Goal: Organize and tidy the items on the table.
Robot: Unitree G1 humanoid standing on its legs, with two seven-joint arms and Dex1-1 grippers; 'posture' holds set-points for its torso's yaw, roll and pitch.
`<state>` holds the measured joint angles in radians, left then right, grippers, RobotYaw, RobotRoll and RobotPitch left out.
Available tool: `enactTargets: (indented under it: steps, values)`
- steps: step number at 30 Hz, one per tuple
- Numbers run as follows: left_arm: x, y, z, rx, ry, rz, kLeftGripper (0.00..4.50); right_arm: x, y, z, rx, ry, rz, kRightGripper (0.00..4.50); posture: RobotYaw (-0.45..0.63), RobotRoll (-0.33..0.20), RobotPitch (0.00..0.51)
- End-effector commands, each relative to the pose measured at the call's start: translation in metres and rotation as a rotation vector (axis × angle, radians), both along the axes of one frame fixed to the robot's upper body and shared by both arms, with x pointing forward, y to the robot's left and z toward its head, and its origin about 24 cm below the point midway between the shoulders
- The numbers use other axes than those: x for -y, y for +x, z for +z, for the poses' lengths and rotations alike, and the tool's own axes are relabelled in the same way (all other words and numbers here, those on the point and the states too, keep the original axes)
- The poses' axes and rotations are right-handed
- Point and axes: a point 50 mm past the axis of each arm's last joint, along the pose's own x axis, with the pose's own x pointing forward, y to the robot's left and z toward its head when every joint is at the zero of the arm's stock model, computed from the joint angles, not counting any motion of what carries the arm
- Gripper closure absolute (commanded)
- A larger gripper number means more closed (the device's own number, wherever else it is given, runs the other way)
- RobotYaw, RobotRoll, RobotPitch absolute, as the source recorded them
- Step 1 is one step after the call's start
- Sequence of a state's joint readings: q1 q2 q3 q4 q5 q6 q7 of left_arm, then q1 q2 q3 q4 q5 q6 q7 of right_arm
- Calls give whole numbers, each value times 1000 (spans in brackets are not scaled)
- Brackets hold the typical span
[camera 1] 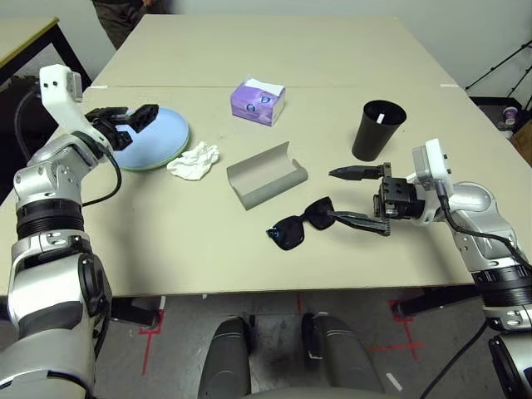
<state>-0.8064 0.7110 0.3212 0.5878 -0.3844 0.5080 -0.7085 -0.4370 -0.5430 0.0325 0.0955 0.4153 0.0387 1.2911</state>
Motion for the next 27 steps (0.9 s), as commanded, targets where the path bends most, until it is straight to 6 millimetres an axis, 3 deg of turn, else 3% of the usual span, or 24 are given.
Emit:
enactTargets:
  steps: [1,11,27]
  values:
    - [7,-8,-10,-66,65,-88,32,1,1,0,-2,-15,7,0,9,0,135]
    - [23,-21,-37,-146,291,-310,32,-2,0,0,-5,-15,14,0,7,0,132]
    - [30,1,-60,-168,437,-375,32,-1,-2,1,-6,-19,10,0,-3,0,133]
